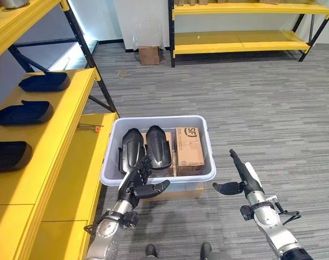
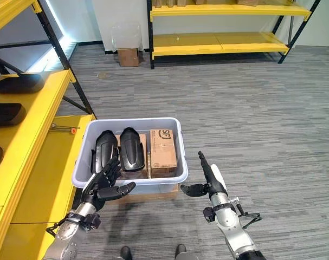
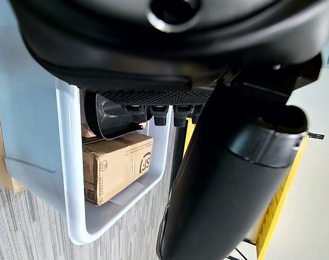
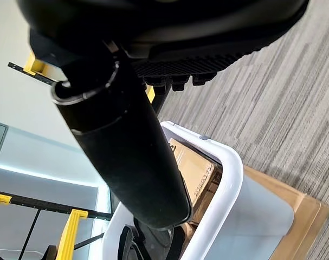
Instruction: Move parts from the plastic box to the shelf.
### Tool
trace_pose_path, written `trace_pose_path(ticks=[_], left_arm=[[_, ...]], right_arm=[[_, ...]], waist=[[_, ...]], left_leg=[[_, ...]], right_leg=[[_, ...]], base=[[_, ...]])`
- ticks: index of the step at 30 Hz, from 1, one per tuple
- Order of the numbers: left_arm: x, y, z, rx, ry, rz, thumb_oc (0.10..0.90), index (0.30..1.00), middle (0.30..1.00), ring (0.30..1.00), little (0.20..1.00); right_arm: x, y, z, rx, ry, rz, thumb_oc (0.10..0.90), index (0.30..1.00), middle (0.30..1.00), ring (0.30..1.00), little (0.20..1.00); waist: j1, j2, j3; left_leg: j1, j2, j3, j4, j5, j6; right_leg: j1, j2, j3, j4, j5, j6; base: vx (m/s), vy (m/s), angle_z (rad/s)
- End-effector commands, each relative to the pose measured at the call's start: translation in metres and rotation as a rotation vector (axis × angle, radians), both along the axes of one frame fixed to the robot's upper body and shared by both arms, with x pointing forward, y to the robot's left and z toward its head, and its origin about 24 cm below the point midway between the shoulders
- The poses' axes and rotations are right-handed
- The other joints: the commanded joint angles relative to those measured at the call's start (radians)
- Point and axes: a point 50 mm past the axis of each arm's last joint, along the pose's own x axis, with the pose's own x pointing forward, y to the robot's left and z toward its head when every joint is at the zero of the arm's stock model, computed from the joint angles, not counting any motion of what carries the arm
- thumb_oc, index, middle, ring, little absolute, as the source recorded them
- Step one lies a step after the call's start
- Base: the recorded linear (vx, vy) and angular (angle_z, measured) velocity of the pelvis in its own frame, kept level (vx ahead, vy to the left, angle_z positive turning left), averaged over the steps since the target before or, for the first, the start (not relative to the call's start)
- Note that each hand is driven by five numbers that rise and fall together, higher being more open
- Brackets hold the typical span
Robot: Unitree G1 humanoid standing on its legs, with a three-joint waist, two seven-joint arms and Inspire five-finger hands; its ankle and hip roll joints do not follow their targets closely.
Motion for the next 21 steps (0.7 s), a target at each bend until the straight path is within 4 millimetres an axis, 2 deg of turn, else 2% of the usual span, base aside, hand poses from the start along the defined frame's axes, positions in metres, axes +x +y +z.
trace_pose_path(ticks=[1,5,8,10,13,14,16,17,18,20,21], left_arm=[[0.022,0.013,0.037,0.018,-0.194,0.016,0.9,1.0,1.0,1.0,1.0],[0.021,0.014,0.036,0.03,-0.193,-0.002,0.9,1.0,1.0,1.0,1.0],[0.02,0.018,0.038,0.03,-0.19,0.02,0.9,1.0,1.0,1.0,1.0],[0.019,0.019,0.034,0.029,-0.152,0.018,0.9,1.0,1.0,1.0,1.0],[0.016,0.021,0.026,0.008,-0.107,0.038,0.9,1.0,1.0,1.0,1.0],[0.014,0.024,0.022,-0.017,-0.091,0.06,0.9,1.0,1.0,1.0,1.0],[0.014,0.018,0.02,-0.043,-0.085,0.032,0.9,1.0,1.0,1.0,1.0],[0.013,0.015,0.02,-0.034,-0.085,0.017,0.9,1.0,1.0,1.0,1.0],[0.011,0.009,0.017,-0.076,-0.081,0.027,0.9,1.0,1.0,1.0,1.0],[0.01,0.001,0.016,-0.037,-0.1,0.01,0.9,1.0,1.0,1.0,1.0],[0.011,0.001,0.016,-0.039,-0.11,0.022,0.9,1.0,1.0,1.0,1.0]], right_arm=[[0.018,0.003,0.037,-0.021,-0.215,0.006,0.9,1.0,1.0,1.0,1.0],[0.017,-0.002,0.041,-0.061,-0.232,-0.007,0.9,1.0,1.0,1.0,1.0],[0.015,-0.005,0.045,-0.157,-0.27,-0.026,0.9,1.0,1.0,1.0,1.0],[0.016,-0.01,0.047,-0.237,-0.298,-0.083,0.9,1.0,1.0,1.0,1.0],[0.016,-0.009,0.05,-0.269,-0.327,-0.086,0.9,1.0,1.0,1.0,1.0],[0.017,-0.009,0.061,-0.321,-0.393,-0.096,0.9,1.0,1.0,1.0,1.0],[0.021,-0.006,0.075,-0.305,-0.434,-0.075,0.9,1.0,1.0,1.0,1.0],[0.023,-0.004,0.076,-0.307,-0.424,-0.053,0.9,1.0,1.0,1.0,1.0],[0.023,0.0,0.075,-0.298,-0.414,-0.018,0.9,1.0,1.0,1.0,1.0],[0.017,0.001,0.071,-0.274,-0.416,0.002,0.9,1.0,1.0,1.0,1.0],[0.017,0.001,0.073,-0.264,-0.413,0.012,0.9,1.0,1.0,1.0,1.0]], waist=[[0.013,-0.037,-0.059],[0.014,-0.031,-0.051],[0.012,-0.023,-0.052],[0.011,-0.02,-0.054],[0.011,-0.017,-0.055],[0.015,-0.014,-0.049],[0.025,-0.007,-0.025],[0.028,-0.01,-0.018],[0.032,-0.014,-0.003],[0.014,-0.004,0.001],[0.009,0.002,0.003]], left_leg=[[-0.039,0.025,-0.017,0.079,-0.056,-0.021],[-0.051,0.026,-0.031,0.087,-0.054,-0.023],[-0.045,0.022,-0.034,0.071,-0.048,-0.025],[-0.041,0.019,-0.032,0.068,-0.05,-0.023],[-0.041,0.015,-0.034,0.07,-0.055,-0.019],[-0.056,0.011,-0.046,0.086,-0.059,-0.012],[-0.104,-0.002,-0.07,0.151,-0.081,-0.004],[-0.125,-0.001,-0.08,0.19,-0.093,-0.006],[-0.145,0.038,-0.093,0.205,-0.073,-0.024],[-0.14,0.182,-0.096,0.13,0.104,-0.087],[-0.139,0.216,-0.101,0.114,0.145,-0.098]], right_leg=[[0.027,-0.074,-0.049,0.036,-0.016,0.026],[0.023,-0.069,-0.046,0.051,-0.031,0.02],[0.03,-0.07,-0.045,0.042,-0.031,0.022],[0.033,-0.069,-0.043,0.041,-0.033,0.023],[0.028,-0.065,-0.04,0.059,-0.043,0.021],[0.019,-0.06,-0.035,0.088,-0.062,0.013],[-0.014,-0.063,-0.03,0.142,-0.091,-0.003],[-0.023,-0.069,-0.026,0.147,-0.09,-0.007],[-0.028,-0.077,-0.018,0.155,-0.087,-0.009],[-0.031,-0.098,-0.016,0.178,-0.098,-0.002],[-0.041,-0.112,-0.008,0.198,-0.105,0.002]], base=[[0.01,-0.073,-0.01],[0.0,-0.041,0.04],[0.0,0.008,0.02],[0.0,0.0,0.0],[0.0,-0.027,0.0],[-0.04,-0.099,0.02],[-0.14,-0.074,0.12],[-0.21,0.131,0.15],[-0.15,0.341,0.21],[-0.04,0.609,0.24],[0.01,1.013,0.28]])
